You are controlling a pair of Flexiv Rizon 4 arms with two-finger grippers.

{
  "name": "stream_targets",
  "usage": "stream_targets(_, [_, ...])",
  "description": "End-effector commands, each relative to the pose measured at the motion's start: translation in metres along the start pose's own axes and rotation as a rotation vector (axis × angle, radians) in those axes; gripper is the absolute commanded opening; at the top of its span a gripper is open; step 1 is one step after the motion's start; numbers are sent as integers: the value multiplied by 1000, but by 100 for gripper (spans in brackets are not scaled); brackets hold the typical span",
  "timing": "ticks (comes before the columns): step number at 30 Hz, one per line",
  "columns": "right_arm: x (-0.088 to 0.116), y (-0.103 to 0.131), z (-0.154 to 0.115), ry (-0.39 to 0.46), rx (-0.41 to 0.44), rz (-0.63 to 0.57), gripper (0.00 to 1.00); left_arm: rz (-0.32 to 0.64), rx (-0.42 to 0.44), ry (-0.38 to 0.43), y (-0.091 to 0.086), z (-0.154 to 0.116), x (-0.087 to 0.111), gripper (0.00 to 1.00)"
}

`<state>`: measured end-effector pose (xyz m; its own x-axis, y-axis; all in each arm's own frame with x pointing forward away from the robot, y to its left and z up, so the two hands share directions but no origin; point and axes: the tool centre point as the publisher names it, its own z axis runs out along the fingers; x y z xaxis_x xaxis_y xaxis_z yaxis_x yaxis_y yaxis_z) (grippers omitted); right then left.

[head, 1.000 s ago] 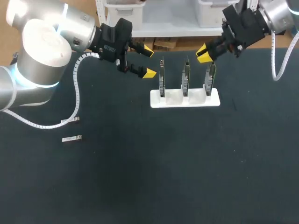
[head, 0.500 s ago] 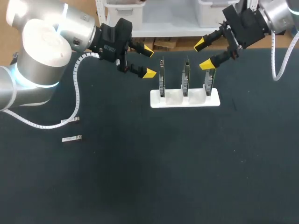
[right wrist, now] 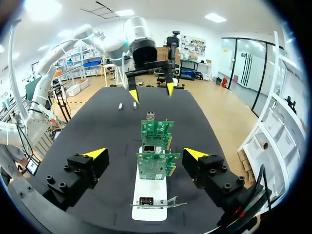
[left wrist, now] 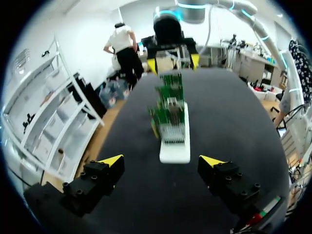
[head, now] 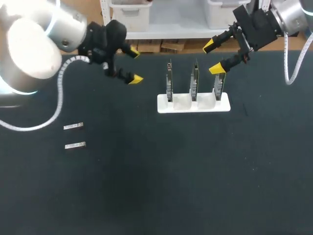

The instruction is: Pick up the optical module with the left hand, and insert it into the network port with the right hand.

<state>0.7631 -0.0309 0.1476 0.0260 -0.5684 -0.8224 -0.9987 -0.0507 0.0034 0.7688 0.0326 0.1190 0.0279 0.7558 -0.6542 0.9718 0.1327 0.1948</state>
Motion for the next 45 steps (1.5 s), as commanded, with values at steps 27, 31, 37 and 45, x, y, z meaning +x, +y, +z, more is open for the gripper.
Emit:
stream_targets(27, [0, -1, 0, -2, -1, -1, 100, -30, -132, 463, -48, -34, 68, 100])
stream_targets(31, [0, -1, 0, -2, -1, -1, 100, -31, -147, 561, -56, -28, 99, 100])
stream_targets(37, [0, -1, 0, -2, -1, -1, 100, -185, -114, 650, -57, -40, 152, 100])
stream_targets(45, [0, -1, 0, -2, -1, -1, 100, -255, -141, 670, -50, -62, 171, 100])
